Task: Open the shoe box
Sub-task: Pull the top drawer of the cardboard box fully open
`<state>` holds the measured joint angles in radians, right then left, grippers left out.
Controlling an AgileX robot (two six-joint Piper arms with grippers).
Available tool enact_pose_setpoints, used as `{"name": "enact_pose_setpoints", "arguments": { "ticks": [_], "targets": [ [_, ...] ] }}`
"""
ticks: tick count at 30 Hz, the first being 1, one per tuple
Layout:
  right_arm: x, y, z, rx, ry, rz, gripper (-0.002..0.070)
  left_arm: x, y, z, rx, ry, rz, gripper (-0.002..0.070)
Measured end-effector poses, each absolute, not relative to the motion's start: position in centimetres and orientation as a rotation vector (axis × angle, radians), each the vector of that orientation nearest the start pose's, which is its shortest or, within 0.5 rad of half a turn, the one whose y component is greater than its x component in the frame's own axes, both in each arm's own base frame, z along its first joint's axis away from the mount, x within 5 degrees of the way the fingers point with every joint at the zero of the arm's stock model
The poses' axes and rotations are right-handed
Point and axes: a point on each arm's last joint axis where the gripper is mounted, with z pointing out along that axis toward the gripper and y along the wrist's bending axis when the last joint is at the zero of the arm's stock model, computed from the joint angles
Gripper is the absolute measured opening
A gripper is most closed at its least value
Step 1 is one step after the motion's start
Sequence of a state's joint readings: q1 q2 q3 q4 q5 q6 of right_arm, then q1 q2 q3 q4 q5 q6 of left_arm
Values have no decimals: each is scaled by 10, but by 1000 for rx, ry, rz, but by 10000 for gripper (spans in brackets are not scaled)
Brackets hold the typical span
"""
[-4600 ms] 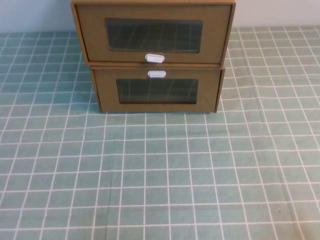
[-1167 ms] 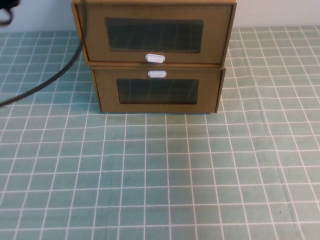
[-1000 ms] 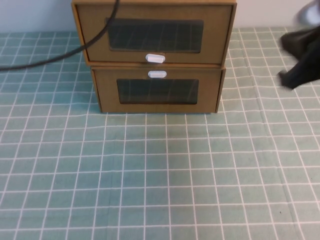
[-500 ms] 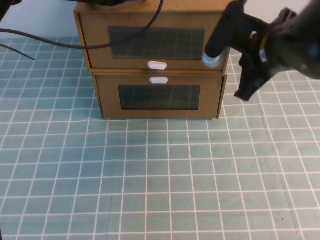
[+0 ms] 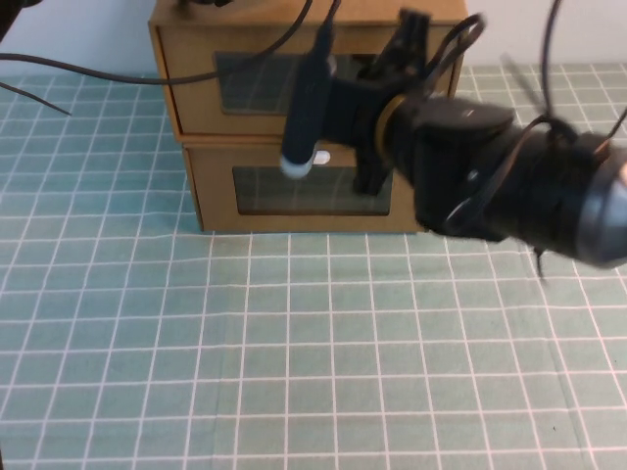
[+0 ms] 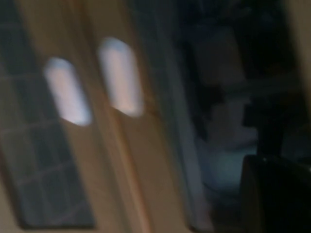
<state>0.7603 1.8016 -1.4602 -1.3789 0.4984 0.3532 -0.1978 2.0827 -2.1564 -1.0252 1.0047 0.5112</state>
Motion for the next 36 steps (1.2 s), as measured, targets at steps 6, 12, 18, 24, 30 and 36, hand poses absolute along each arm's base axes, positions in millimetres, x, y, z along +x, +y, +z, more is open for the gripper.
{"name": "enact_pose_setpoints", "arguments": {
  "ticks": [6,12,18,24,30,36],
  "targets": [
    [341,280,288,-1310,1460,-562,1,445,-158,381,521,2049,-1105,-4],
    [342,281,288,-1277,1467,-540,174,444,-158,381,535,2054,-1110,-4],
    [340,285,285,-1298,1450,-503,293,444,-158,381,534,2053,-1109,-4],
    [343,289,276,-1355,1402,-557,295,444,-158,381,533,2052,-1108,-4],
    [348,293,259,-1373,1408,-580,295,444,-158,381,533,2052,-1108,-4],
    [350,292,257,-1341,1432,-582,295,445,-158,381,532,2053,-1108,-4]
  ]
}}
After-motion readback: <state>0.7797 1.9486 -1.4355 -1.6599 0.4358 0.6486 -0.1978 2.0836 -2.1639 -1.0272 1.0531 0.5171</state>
